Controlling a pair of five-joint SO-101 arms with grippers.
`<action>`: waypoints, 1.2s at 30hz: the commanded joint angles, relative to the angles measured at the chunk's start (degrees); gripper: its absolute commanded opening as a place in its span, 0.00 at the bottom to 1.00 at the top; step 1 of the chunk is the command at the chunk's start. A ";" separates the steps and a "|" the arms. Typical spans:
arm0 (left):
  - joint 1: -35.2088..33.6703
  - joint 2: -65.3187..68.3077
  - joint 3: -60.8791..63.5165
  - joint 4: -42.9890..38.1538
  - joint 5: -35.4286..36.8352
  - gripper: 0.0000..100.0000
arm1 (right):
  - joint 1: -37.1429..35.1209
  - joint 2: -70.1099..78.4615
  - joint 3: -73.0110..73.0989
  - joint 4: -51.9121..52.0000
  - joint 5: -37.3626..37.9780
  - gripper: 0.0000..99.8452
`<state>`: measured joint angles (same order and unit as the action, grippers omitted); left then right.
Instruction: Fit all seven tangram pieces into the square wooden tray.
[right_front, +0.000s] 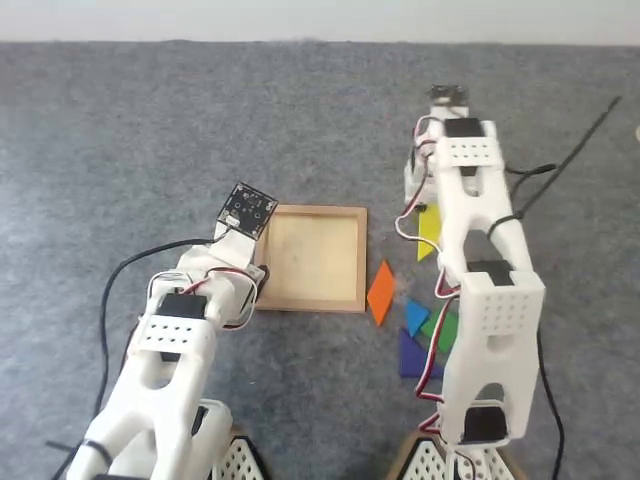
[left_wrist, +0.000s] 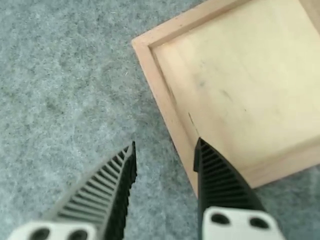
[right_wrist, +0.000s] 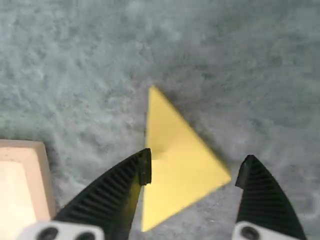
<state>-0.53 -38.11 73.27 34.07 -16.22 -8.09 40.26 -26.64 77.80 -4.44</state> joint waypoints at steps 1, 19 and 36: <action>-0.44 -2.02 -0.66 0.18 -0.53 0.18 | -1.98 -0.04 -0.44 -0.57 -3.25 0.29; -0.44 -2.02 -0.66 0.18 -0.53 0.18 | 0.13 0.48 -0.70 3.74 -10.73 0.43; -0.44 -2.02 -0.66 0.18 -0.53 0.18 | 0.04 3.03 0.44 2.59 -14.95 0.43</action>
<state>-0.53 -38.11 73.27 34.07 -16.31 -8.88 43.60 -25.23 80.62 -18.95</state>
